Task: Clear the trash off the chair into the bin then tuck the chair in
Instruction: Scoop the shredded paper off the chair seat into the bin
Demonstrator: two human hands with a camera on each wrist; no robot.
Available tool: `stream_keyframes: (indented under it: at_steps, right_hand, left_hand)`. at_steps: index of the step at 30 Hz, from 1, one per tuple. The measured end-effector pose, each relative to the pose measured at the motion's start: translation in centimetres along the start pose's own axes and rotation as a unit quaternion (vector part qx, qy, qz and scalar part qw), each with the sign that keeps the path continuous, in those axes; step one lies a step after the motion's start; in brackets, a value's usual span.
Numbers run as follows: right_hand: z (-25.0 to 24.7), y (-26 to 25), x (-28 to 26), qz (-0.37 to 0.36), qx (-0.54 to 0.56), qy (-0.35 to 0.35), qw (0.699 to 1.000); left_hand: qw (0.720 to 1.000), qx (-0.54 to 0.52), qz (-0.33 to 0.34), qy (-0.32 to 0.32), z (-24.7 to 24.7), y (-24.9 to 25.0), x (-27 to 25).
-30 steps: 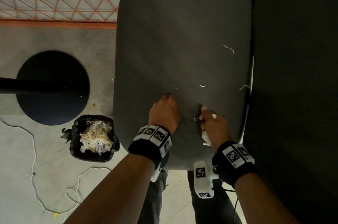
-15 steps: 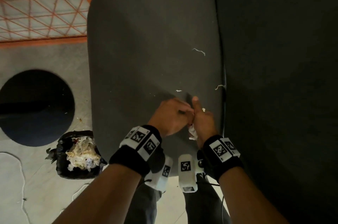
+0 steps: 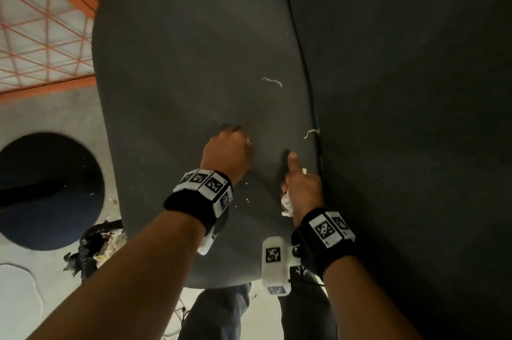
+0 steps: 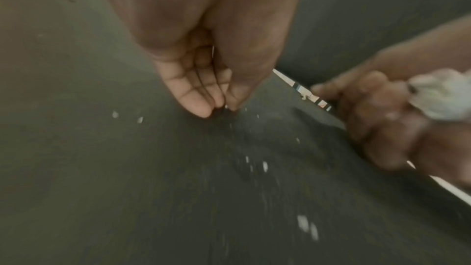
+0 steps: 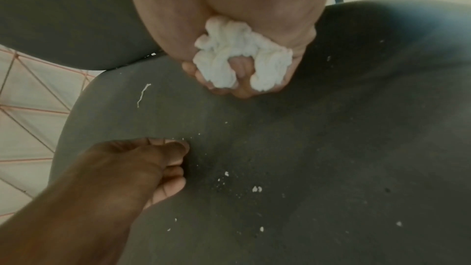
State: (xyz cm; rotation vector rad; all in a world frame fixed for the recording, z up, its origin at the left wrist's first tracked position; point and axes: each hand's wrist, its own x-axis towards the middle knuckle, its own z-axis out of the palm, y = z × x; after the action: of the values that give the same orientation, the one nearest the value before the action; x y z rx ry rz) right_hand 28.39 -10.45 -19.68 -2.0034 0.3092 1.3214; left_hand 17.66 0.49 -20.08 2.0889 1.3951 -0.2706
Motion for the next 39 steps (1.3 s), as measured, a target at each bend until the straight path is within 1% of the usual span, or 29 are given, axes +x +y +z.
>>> stream_keyframes:
  at_steps: [4, 8, 10, 12, 14, 17, 20, 23, 25, 27, 30, 32, 34, 38, 39]
  right_hand:
    - [-0.8, 0.5, -0.1, 0.035, 0.016, -0.006, 0.999]
    - [-0.9, 1.2, 0.5, 0.046, 0.038, 0.000, 0.998]
    - [-0.9, 1.7, 1.0, 0.044, 0.047, 0.008, 0.998]
    - [-0.9, 2.0, 1.3, 0.041, 0.060, 0.012, 0.997]
    - [-0.9, 2.0, 1.3, 0.037, 0.069, 0.012, 0.997]
    - [-0.7, 1.9, 1.4, 0.043, 0.070, 0.006, 0.997]
    - [-0.6, 1.5, 1.3, 0.041, 0.087, 0.007, 0.995]
    - [-0.7, 1.5, 1.2, 0.054, 0.089, 0.006, 0.995]
    - [-0.7, 1.5, 1.0, 0.062, 0.088, 0.007, 0.994]
    - [-0.8, 1.6, 0.7, 0.070, 0.088, 0.008, 0.994]
    - [-1.3, 1.2, 0.0, 0.066, 0.060, -0.013, 0.996]
    - [-1.7, 1.0, -0.4, 0.067, 0.034, -0.024, 0.997]
    - [-2.0, 1.3, -0.5, 0.069, 0.009, -0.012, 0.998]
    - [-2.2, 2.2, -0.2, -0.008, -0.021, 0.017, 1.000]
    - [-2.2, 2.4, -0.1, -0.005, -0.018, 0.021, 1.000]
  left_hand:
    - [0.999, -0.041, 0.003, -0.005, -2.3, 1.7, 2.3]
    - [0.997, -0.073, 0.002, 0.016, -4.8, 4.6, 7.0]
    - [0.998, -0.059, 0.016, 0.019, -5.4, 5.6, 8.9]
    - [0.999, -0.036, 0.028, 0.008, -5.3, 6.1, 10.1]
    - [0.999, -0.016, 0.027, 0.004, -5.1, 6.3, 10.7]
    - [1.000, 0.005, 0.028, 0.005, -4.9, 6.4, 10.9]
    - [1.000, 0.013, 0.018, -0.020, -5.0, 6.9, 10.8]
    - [0.997, -0.040, 0.007, -0.063, -4.4, 7.7, 10.0]
    - [0.992, -0.079, 0.017, -0.101, -3.3, 8.6, 8.2]
    - [0.986, -0.110, 0.023, -0.121, -1.5, 9.4, 6.0]
    - [0.985, -0.128, 0.020, -0.118, 0.9, 10.2, 3.9]
    - [0.991, -0.087, 0.015, -0.103, 2.0, 10.4, 3.7]
    - [0.995, -0.050, 0.019, -0.081, 2.6, 10.5, 3.8]
    - [0.997, -0.039, 0.023, -0.064, 2.9, 10.8, 3.6]
    - [0.997, -0.039, 0.021, -0.063, 2.9, 10.9, 3.6]
